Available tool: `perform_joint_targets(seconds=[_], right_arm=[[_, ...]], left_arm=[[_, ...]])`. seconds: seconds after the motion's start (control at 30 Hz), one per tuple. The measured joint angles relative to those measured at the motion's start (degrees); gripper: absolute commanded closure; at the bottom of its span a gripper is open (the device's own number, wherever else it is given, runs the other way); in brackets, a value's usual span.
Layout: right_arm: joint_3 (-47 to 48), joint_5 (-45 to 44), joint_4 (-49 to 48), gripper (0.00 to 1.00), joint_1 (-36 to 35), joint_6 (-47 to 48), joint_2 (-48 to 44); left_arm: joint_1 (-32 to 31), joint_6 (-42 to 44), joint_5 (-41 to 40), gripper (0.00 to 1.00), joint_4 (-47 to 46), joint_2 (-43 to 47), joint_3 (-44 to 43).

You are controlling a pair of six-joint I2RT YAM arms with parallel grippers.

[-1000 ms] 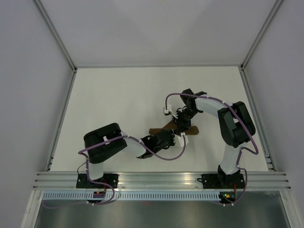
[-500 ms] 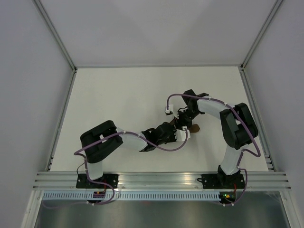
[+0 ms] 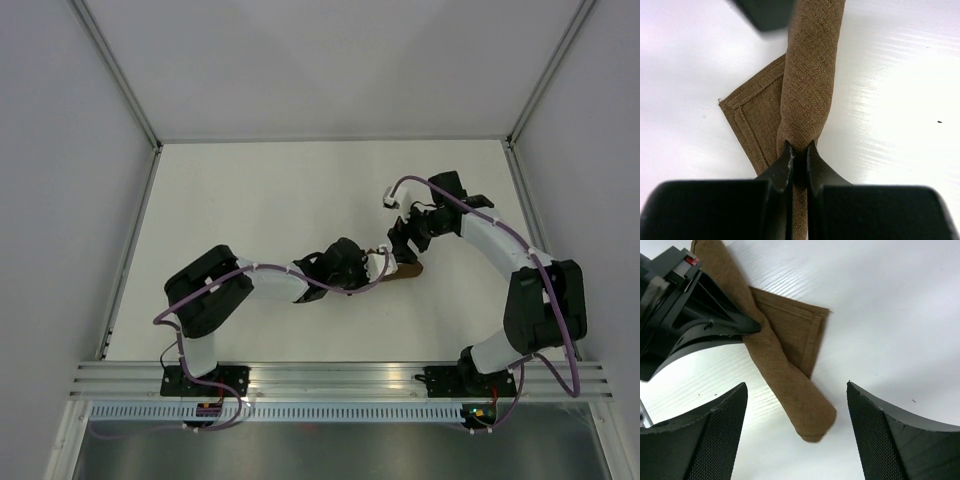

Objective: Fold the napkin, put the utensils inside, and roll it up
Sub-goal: Roll the napkin with the utensil

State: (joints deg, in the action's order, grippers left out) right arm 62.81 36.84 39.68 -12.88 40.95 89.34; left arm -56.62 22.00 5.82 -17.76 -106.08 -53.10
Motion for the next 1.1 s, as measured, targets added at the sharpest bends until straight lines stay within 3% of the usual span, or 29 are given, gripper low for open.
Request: perform_joint_targets(seconds=[0.17, 0.47, 0.63, 0.83, 1.0, 1.1], right_arm=[[-3.9, 1.1, -3.6, 0.15, 4.6, -2.0, -7.3], [-20.1, 2.1, -9.1, 0.24, 4.3, -0.4, -24.9], [-29.9, -4.7, -16.6, 0.27, -6.0, 1.4, -33.0], [-37.3, -16.4, -27.0, 0.30, -19.6, 3.9, -29.9], [-41.2, -23.9, -35.5, 0.31, -23.7, 5.5, -27.8], [-41.4, -26.2, -39.1, 0.37, -24.2, 5.9, -27.5]], left_arm=[[2.7, -2.9, 6.2, 0.98, 4.8, -0.3, -2.7], [10.3, -7.6, 26.2, 0.98, 18.6, -8.0, -15.7], [13.1, -9.1, 36.6, 0.98, 26.4, -13.8, -23.4], [14.4, -10.1, 41.9, 0.96, 30.3, -16.1, -26.0], [14.6, -11.1, 45.4, 0.95, 33.8, -17.4, -27.1], [14.8, -11.6, 47.3, 0.94, 35.7, -18.3, -27.9]])
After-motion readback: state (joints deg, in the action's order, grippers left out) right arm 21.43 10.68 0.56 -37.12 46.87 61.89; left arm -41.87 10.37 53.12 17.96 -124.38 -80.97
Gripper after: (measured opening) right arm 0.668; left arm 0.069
